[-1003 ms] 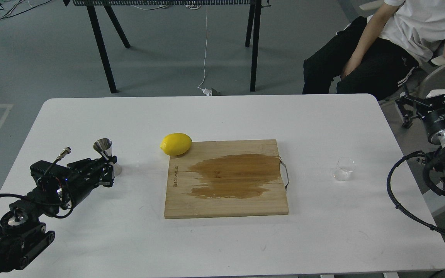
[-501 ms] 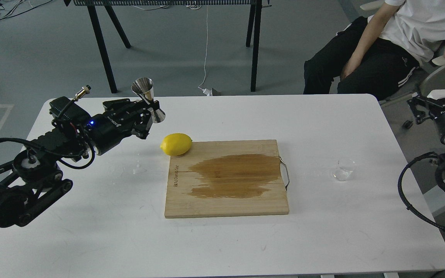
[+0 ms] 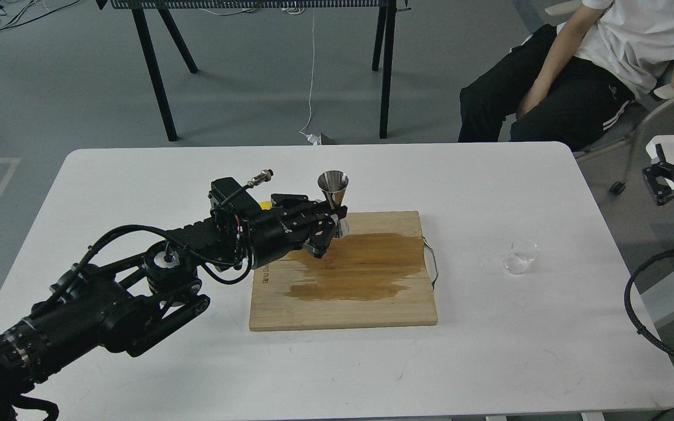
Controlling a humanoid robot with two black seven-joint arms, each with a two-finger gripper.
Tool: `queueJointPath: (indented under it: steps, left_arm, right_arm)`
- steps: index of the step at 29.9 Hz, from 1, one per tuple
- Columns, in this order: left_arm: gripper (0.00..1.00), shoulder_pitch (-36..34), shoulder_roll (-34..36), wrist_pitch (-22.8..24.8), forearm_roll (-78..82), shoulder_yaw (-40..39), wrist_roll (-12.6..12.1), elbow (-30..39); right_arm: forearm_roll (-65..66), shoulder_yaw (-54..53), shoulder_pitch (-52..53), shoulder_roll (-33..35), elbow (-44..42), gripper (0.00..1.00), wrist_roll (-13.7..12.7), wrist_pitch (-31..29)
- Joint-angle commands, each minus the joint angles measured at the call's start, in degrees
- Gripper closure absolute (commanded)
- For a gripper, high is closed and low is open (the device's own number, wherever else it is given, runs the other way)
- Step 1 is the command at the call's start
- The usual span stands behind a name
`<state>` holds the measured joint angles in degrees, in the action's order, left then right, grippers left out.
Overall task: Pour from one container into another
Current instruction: 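Lift the jigger with the left gripper and carry it over the board, then lower the jigger onto the wooden board and open the left gripper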
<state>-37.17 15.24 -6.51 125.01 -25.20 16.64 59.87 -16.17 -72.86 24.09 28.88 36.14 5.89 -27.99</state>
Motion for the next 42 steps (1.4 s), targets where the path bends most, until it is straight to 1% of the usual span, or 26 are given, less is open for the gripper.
queueJointPath:
  steps: [1,4,11,14,17,25,34,36,38,39,42]
  left_arm:
    - [0.95,0.08,-3.27,-0.08,-0.01,1.12,-2.05,-4.22]
    - [0.96,-0.10,-6.52,-0.08,-0.01,1.12,-2.05,-8.62]
    - [0.95,-0.27,-9.26,-0.08,-0.01,2.70,-2.31,-13.28]
    - [0.95,-0.27,-9.43,-0.08,-0.01,3.49,-2.48,-13.37]
    - [0.95,-0.54,-9.44,-0.08,-0.01,4.81,-3.27,-13.55]
    - [0.94,-0.62,-9.96,-0.08,-0.01,4.98,-3.28,-14.08]
    - [0.91,-0.45,-10.23,0.01,-0.01,4.90,-3.36,-14.08]
    - [0.88,-0.62,-10.40,0.01,-0.01,4.90,-3.36,-14.08]
    - [0.80,-0.71,-10.40,0.01,-0.01,4.90,-3.45,-14.34]
    - [0.80,-0.71,-10.40,0.01,-0.01,4.81,-3.63,-14.60]
    - [0.80,-0.71,-10.40,0.01,-0.01,4.90,-5.47,-14.78]
  right_arm:
    - [0.00,0.09,-0.01,-0.14,-0.02,0.00,0.00,-0.01]
    - [0.00,0.09,0.08,-0.49,0.07,0.00,0.00,-0.01]
    - [0.08,0.09,0.26,-0.41,-0.11,0.00,0.00,-0.01]
    - [0.08,0.09,0.26,-0.23,-0.19,0.00,0.00,-0.01]
    - [0.08,0.09,0.17,-0.23,-0.11,0.00,0.00,-0.01]
    - [0.08,0.09,0.25,-0.58,-0.11,0.00,0.00,-0.01]
    - [0.08,0.09,0.26,-0.67,-0.02,0.00,0.00,-0.01]
    - [0.08,0.09,0.34,-0.67,-0.02,0.00,0.00,-0.01]
    - [0.08,0.09,0.43,-0.67,-0.02,0.00,0.00,-0.01]
    - [0.08,0.09,0.43,-0.67,-0.02,0.00,0.00,-0.01]
    - [0.08,0.09,0.52,-0.67,-0.02,0.00,0.00,-0.01]
